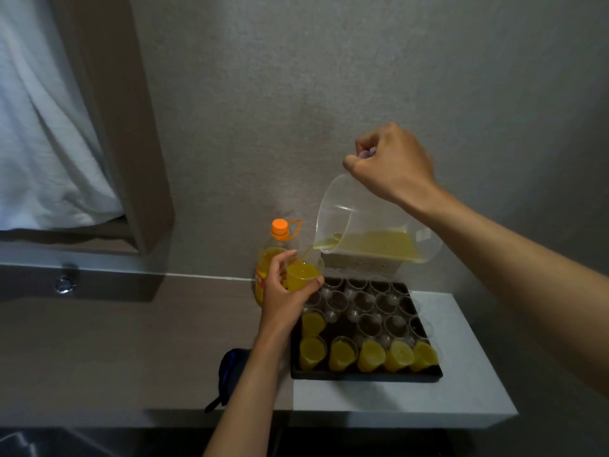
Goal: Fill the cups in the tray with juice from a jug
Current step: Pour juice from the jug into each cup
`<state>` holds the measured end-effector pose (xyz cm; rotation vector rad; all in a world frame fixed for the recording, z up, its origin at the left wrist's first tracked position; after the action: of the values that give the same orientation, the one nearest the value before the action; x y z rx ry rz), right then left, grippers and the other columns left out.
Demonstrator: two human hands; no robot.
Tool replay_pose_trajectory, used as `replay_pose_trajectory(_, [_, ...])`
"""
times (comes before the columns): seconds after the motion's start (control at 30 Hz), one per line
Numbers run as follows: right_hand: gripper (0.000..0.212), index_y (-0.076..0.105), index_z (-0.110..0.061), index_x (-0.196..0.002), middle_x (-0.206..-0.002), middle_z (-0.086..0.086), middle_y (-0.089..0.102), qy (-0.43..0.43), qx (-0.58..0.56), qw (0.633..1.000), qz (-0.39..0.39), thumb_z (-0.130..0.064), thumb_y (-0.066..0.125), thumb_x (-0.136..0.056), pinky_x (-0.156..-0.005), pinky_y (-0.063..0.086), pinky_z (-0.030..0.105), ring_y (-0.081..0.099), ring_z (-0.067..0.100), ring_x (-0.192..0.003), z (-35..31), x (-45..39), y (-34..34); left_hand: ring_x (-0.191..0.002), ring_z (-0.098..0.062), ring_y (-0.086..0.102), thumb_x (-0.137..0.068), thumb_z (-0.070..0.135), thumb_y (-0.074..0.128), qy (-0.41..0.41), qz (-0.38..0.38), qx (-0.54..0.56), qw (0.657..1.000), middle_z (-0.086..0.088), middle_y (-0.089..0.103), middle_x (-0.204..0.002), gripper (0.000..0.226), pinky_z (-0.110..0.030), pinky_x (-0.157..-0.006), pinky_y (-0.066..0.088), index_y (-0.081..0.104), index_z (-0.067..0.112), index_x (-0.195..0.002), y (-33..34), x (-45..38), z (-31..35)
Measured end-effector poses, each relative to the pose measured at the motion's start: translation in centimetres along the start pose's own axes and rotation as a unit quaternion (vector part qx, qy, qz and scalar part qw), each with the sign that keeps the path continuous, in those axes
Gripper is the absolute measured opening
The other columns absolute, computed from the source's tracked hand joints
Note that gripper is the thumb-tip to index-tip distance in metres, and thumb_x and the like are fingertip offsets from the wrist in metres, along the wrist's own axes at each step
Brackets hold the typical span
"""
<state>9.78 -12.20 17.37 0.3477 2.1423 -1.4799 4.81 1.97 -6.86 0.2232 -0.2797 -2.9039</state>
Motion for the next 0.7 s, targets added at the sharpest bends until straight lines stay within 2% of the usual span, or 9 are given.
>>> replay_pose_trajectory(0.27, [0.029, 0.055, -0.014, -0.058, -0.054, 0.000, 0.046, -0.005, -0.001, 1.000, -0.002, -0.025, 0.063, -0.084, -0.054, 0.034, 0.027, 0.044, 0.015, -0.053, 0.18, 0.17, 0.00, -0.113, -0.011, 0.066, -0.072, 0.012, 0.091, 0.000, -0.004, -0.012, 1.000, 0.006, 0.066, -0.126, 0.063, -0.029, -0.094, 0.055, 0.060, 0.027, -0.125, 0.11, -0.16, -0.32])
replay_pose_trajectory(0.4, [0.029, 0.057, -0.014, -0.057, -0.054, 0.000, 0.047, -0.008, -0.006, 1.000, -0.005, -0.024, 0.063, -0.084, -0.054, 0.034, 0.026, 0.044, 0.015, -0.053, 0.30, 0.22, -0.08, -0.111, -0.009, 0.066, -0.073, 0.014, 0.091, -0.012, -0.012, -0.011, 1.000, 0.008, 0.066, -0.126, 0.063, -0.030, -0.092, 0.057, 0.060, 0.031, -0.124, 0.34, 0.07, -0.27])
replay_pose_trajectory(0.6, [0.029, 0.057, -0.012, -0.058, -0.053, 0.001, 0.048, -0.008, -0.006, 1.000, -0.002, -0.023, 0.062, -0.084, -0.053, 0.033, 0.025, 0.045, 0.015, -0.052, 0.51, 0.47, -0.34, -0.111, -0.010, 0.067, -0.072, 0.018, 0.091, -0.020, -0.016, -0.009, 1.000, 0.008, 0.066, -0.125, 0.062, -0.046, -0.096, 0.058, 0.060, 0.033, -0.124, 0.49, 0.32, -0.20])
replay_pose_trajectory(0.7, [0.029, 0.057, -0.007, -0.060, -0.056, 0.008, 0.051, -0.007, -0.002, 1.000, 0.001, -0.025, 0.062, -0.082, -0.055, 0.037, 0.028, 0.049, 0.020, -0.055, 0.66, 0.51, -0.48, -0.112, -0.014, 0.067, -0.065, 0.030, 0.091, -0.017, -0.010, -0.012, 1.000, 0.008, 0.067, -0.124, 0.065, -0.052, -0.095, 0.057, 0.061, 0.036, -0.123, 0.75, 0.37, -0.05])
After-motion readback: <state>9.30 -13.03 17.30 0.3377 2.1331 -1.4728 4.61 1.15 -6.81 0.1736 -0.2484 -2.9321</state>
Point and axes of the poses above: each hand's wrist, its own x-axis away from the middle knuckle, its own y-axis out of the palm, z = x × y, the point moved 2 cm from there along -x, towards the middle knuckle
